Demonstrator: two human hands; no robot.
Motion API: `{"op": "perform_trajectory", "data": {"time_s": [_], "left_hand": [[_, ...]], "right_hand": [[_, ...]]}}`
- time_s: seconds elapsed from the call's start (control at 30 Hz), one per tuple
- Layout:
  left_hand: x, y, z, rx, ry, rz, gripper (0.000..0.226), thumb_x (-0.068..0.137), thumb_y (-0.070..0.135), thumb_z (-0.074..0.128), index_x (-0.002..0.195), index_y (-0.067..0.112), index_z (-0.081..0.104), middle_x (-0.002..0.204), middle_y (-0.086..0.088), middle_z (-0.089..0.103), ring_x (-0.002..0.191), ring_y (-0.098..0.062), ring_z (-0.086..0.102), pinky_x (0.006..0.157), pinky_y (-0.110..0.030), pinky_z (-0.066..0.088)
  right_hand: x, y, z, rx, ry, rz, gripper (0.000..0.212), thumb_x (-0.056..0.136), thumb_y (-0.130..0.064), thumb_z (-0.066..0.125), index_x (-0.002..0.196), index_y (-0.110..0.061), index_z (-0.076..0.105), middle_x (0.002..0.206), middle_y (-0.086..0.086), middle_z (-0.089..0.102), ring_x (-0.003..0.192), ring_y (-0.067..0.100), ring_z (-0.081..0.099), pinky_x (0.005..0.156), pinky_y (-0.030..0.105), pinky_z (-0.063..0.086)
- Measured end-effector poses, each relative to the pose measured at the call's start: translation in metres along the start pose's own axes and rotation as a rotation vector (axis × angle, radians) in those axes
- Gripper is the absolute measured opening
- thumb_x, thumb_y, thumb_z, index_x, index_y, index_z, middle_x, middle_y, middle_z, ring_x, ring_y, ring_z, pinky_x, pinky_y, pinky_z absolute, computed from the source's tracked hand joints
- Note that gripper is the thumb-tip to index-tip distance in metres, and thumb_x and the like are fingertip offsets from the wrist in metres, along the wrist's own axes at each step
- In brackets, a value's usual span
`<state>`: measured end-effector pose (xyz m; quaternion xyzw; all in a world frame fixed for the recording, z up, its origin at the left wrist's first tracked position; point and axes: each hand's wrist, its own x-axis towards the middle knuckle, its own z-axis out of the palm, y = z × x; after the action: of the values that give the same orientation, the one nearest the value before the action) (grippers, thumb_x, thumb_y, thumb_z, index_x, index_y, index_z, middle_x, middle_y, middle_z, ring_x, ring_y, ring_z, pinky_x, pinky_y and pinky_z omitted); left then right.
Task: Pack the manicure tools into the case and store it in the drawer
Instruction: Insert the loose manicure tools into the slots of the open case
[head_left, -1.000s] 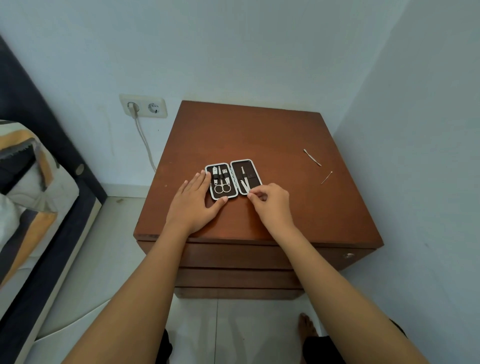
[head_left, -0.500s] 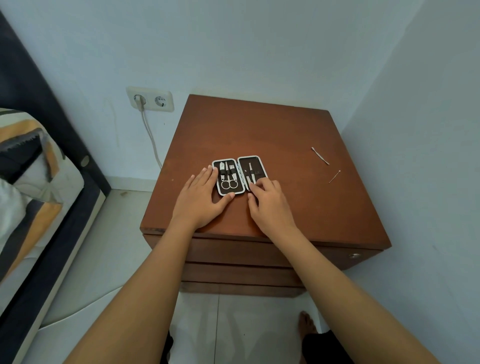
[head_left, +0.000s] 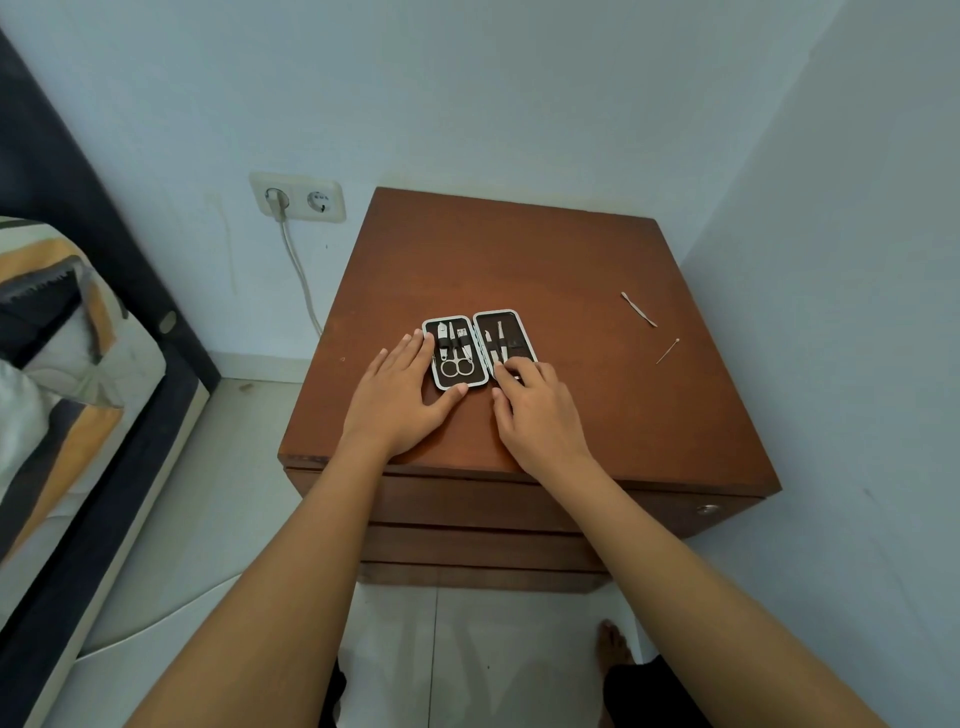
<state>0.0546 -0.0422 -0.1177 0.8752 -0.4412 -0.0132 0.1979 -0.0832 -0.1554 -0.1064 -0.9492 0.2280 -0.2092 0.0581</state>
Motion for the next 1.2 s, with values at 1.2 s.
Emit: {"op": "perform_trajectory", "data": {"time_s": [1.2], "left_hand": [[-0.001, 0.0, -0.002, 0.008, -0.02, 0.003, 0.078, 0.089, 0.063, 0.034, 0.15, 0.02, 0.012, 0.159, 0.002, 0.012, 0.145, -0.009, 0.007, 0.119, -0.032, 0.005]], "right_hand": [[0.018, 0.071, -0.013, 0.342, 0.051, 0.275, 0.021, 0.086, -0.008, 0.059, 0.104, -0.002, 0.068, 0.102, 0.011, 0.059, 0.091, 0.021, 0.055, 0.084, 0.027, 0.045]]}}
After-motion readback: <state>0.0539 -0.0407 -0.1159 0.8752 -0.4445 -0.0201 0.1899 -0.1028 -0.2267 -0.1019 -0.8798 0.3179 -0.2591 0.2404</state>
